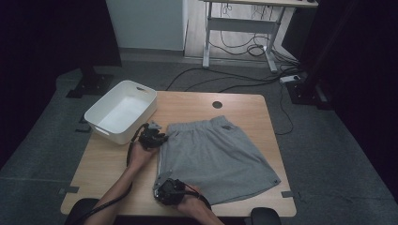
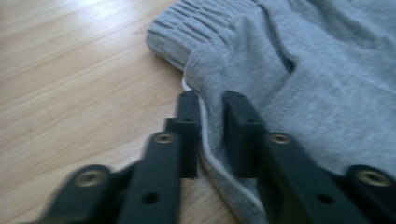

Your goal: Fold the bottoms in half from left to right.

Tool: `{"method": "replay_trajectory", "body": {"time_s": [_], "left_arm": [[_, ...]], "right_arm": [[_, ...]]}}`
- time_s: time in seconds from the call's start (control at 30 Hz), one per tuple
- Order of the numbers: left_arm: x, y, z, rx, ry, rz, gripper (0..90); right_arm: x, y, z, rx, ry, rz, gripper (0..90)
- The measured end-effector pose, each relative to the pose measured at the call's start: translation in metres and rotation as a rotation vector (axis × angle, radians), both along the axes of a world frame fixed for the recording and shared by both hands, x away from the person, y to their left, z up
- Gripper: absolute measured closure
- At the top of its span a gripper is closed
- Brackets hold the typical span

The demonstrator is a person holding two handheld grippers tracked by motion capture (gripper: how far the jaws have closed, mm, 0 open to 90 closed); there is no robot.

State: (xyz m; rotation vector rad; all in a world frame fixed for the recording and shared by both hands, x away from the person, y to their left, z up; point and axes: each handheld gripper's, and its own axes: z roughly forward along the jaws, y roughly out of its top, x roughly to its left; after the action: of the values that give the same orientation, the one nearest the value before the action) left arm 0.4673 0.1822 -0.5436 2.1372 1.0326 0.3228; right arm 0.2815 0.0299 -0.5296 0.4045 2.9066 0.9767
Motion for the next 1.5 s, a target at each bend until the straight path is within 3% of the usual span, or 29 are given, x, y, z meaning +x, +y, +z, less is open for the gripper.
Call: {"method": "replay_trajectory", "body": {"time_s": [0.17,0.4,0.57,0.67,0.77,1.03,1.5], "left_arm": [[-0.003,-0.001,0.002,0.043,-0.013,0.0,85.8],[-0.019,0.004,0.013,0.206,-0.053,0.001,86.2],[-0.033,0.015,0.031,0.246,-0.097,0.026,86.5],[-0.039,0.021,0.041,0.221,-0.122,0.034,86.5],[-0.04,0.024,0.05,0.15,-0.138,0.027,86.6],[-0.027,0.005,0.061,0.06,-0.188,-0.002,86.6],[0.002,-0.056,0.084,0.032,-0.242,-0.045,86.6]], "right_arm": [[0.0,0.0,0.0,-0.002,-0.001,0.004,80.4],[-0.004,0.003,0.002,0.026,0.029,0.036,80.8],[-0.008,0.012,0.009,0.059,0.038,0.07,80.8],[-0.009,0.012,0.017,0.091,0.045,0.08,80.7],[-0.007,0.004,0.024,0.111,0.045,0.069,80.7],[0.003,-0.038,0.038,0.141,0.038,-0.014,80.7],[0.019,-0.128,0.056,0.208,0.011,-0.204,80.8]]}}
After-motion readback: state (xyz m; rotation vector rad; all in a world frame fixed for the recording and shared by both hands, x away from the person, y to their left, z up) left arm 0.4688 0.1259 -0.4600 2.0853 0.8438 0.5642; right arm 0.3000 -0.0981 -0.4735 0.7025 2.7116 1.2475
